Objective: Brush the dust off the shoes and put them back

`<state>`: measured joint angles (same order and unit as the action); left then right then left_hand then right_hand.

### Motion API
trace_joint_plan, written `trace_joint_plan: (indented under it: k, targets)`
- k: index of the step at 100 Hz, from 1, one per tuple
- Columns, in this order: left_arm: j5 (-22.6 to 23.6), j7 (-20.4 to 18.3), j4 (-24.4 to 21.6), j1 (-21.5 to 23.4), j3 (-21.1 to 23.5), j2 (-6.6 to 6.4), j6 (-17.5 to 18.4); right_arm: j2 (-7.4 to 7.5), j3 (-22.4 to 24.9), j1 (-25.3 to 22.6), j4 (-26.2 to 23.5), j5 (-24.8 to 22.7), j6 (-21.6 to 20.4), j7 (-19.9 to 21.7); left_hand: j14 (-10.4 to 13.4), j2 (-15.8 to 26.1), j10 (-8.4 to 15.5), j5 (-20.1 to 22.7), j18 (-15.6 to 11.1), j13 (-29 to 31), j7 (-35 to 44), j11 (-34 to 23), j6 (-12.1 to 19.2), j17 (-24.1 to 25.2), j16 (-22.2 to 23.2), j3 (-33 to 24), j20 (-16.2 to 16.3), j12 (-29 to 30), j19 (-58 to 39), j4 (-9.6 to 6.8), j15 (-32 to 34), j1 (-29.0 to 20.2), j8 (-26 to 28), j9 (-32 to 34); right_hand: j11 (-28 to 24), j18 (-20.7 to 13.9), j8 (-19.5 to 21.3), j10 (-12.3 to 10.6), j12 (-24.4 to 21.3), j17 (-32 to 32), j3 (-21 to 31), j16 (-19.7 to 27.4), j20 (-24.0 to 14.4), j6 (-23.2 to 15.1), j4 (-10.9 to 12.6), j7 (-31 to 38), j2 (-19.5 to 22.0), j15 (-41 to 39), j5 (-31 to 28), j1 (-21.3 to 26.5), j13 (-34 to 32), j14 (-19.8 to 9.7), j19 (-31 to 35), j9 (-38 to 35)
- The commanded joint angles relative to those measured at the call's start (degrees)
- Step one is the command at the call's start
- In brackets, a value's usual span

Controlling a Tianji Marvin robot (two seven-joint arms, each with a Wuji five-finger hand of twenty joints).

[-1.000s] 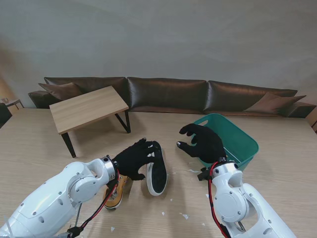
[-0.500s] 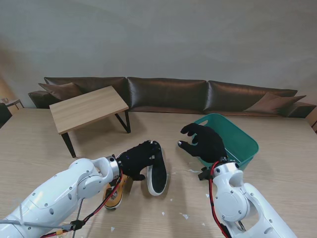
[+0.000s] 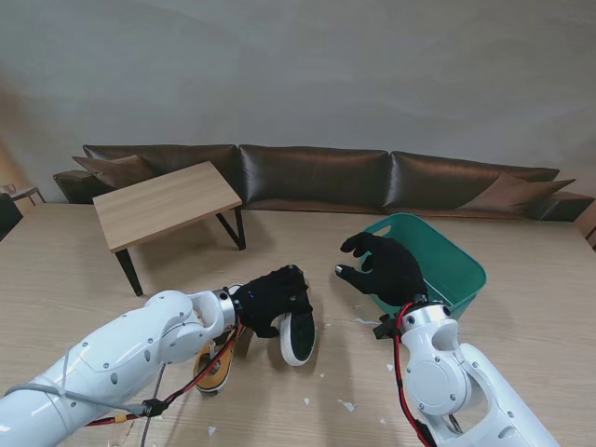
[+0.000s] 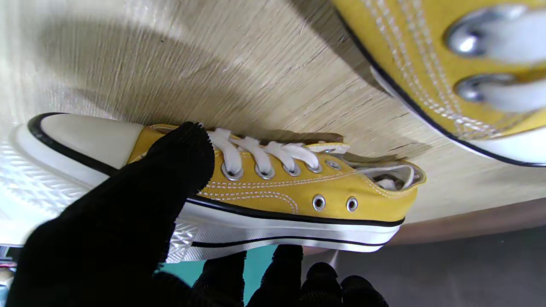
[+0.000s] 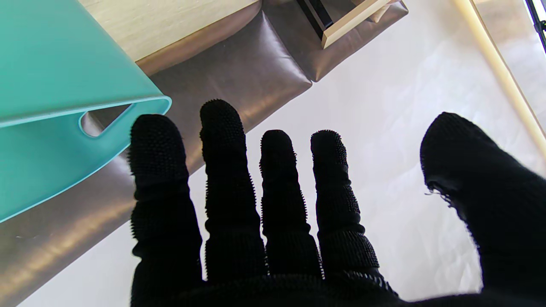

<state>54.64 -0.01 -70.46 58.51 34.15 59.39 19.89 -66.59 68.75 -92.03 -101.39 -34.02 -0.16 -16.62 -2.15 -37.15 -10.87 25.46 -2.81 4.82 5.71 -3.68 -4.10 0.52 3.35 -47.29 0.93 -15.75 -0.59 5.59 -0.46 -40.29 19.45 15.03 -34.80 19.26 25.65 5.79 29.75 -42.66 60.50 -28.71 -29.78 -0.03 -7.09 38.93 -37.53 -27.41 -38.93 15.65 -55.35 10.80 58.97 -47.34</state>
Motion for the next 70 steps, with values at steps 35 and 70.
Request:
trace_joint_plan:
  k: [35,70]
  targets:
    - [-6.9,2.1,9.89,-8.98,-12.27,4.35,-0.45,-0.22,0.49,-0.19,0.9,1.17,0.3,1.14,-4.9,0.63,0.12,12.43,0.25,-0.38,16.54,-5.03,-1.96,0.59,18.01,-3.99,0.19,-6.81,1.15,1.4,7.75,-2.73,10.53,8.66,0.56,1.0,1.47,0.88,-0.08,16.86,0.88,0.03,-1.35,1.04,1.26,-0.22,1.57,-0.46,0.05,0.13,-1.1,0.38,-0.79,-1.59]
    - [-9.52,8.68,17.3,-11.68,-17.31,8.33,0.97,-0.39,0.58,-0.04,1.68,2.18,0.24,0.93,-11.21,-4.38,0.12,20.82,4.12,12.12,56.86,-20.06,1.43,1.0,32.51,0.13,26.04,-23.03,-14.48,5.82,35.15,-15.91,21.15,26.41,0.57,1.28,1.35,1.15,-0.15,16.73,0.8,-0.06,-1.45,1.81,1.54,-0.06,3.76,-0.64,0.27,-0.25,-1.45,0.79,-0.51,-2.46]
